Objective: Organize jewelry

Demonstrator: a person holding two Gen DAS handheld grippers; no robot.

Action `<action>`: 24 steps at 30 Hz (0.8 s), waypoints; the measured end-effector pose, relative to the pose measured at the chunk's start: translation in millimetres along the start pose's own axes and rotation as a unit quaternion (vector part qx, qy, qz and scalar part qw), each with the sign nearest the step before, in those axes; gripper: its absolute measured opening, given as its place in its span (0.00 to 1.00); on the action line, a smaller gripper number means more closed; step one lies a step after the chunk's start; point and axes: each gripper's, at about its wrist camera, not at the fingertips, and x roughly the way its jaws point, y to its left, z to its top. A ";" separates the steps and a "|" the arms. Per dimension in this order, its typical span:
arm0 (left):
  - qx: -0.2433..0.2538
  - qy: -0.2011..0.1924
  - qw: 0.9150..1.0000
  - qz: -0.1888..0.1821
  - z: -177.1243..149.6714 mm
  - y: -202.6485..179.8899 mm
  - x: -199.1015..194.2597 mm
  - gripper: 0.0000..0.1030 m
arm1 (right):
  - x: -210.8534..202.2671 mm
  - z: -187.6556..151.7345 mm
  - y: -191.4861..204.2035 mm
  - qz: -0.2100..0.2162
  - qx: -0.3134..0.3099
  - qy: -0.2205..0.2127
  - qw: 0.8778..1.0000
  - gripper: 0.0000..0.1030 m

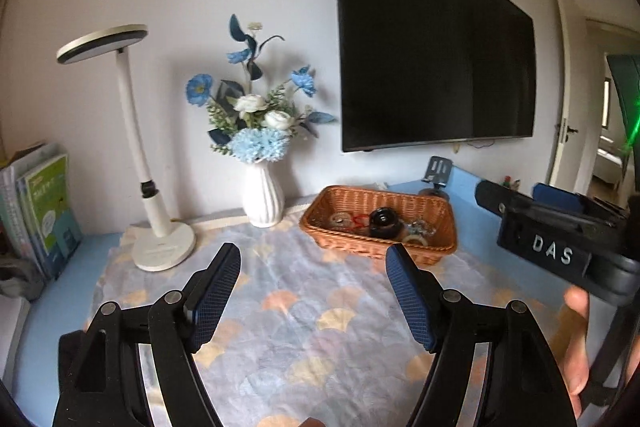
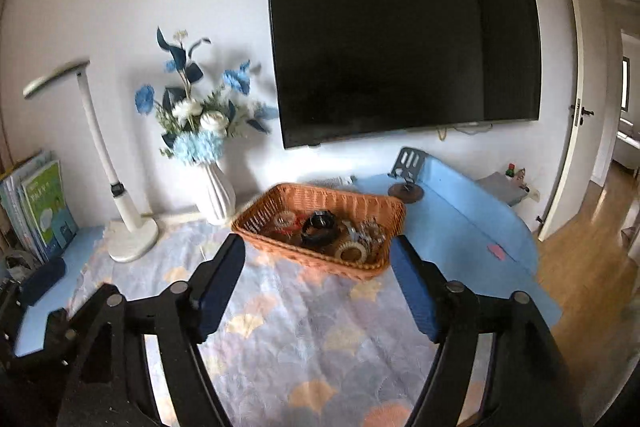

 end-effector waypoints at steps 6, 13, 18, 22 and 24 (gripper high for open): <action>0.007 0.025 1.000 0.011 -11.6 -1.3 8.8 0.74 | 21.1 -18.7 0.7 0.006 0.002 0.043 0.999 0.76; 0.002 0.036 0.999 0.013 -17.3 2.6 13.1 0.74 | 37.3 -28.1 0.1 0.013 0.007 0.069 0.998 0.76; -0.006 0.044 0.999 0.015 -18.9 5.8 19.6 0.74 | 40.2 -29.9 -1.9 0.006 0.007 0.071 0.997 0.76; -0.013 0.055 0.998 0.013 -20.8 6.9 25.0 0.74 | 41.4 -30.4 -3.8 0.005 0.009 0.073 0.997 0.76; -0.014 0.058 0.998 0.014 -21.7 6.5 25.8 0.74 | 41.1 -30.1 -5.0 0.005 0.010 0.073 0.997 0.76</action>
